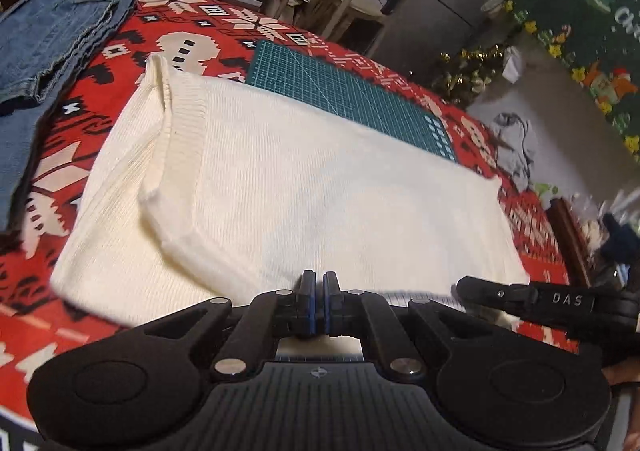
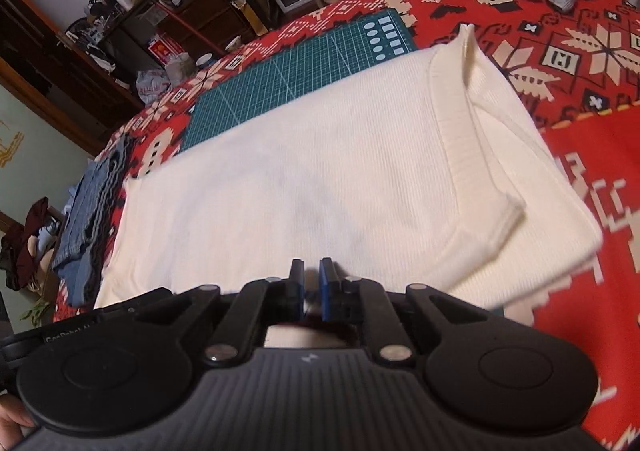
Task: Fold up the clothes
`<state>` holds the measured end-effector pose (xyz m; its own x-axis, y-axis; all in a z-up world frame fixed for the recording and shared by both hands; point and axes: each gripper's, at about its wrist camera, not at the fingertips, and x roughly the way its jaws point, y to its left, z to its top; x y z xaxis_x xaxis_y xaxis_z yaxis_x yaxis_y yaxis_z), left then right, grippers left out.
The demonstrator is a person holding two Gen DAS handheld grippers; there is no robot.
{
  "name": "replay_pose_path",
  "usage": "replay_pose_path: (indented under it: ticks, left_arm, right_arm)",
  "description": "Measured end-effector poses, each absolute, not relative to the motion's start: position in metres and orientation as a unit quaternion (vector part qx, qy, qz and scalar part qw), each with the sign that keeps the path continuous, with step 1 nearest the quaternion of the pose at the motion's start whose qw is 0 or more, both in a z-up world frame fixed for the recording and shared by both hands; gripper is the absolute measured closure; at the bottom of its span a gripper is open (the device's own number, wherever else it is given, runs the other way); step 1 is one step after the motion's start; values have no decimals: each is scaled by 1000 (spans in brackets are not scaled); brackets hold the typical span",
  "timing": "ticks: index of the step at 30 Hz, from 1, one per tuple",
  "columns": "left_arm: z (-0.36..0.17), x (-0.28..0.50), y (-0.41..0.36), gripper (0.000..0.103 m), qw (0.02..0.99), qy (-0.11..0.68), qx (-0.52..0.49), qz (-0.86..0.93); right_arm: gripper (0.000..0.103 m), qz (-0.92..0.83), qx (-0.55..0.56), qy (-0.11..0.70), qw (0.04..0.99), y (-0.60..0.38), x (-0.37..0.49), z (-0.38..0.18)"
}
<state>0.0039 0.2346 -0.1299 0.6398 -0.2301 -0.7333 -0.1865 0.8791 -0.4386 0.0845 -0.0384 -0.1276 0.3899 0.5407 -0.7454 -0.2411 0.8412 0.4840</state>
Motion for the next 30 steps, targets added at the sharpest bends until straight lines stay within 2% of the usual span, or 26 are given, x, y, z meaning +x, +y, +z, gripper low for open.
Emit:
replay_pose_path:
  ticks: [7,17,20,30]
  left_arm:
    - [-123,-7,217,97,876,410,-248,-54]
    - [-139,3,217,97,859,438,-260,-56]
    - [-139,2,219,97,853,441,-273,-56]
    - [-135,-10,212,97,858,438,-263,-55]
  right_arm:
    - [92,272,169,492,810,-33,63,-123]
    - [95,268,165,525,791,-24,65,-138]
    - [92,272,160,527,789,-22,62,-138]
    - [91,293,140,530,783,-16,51,-132]
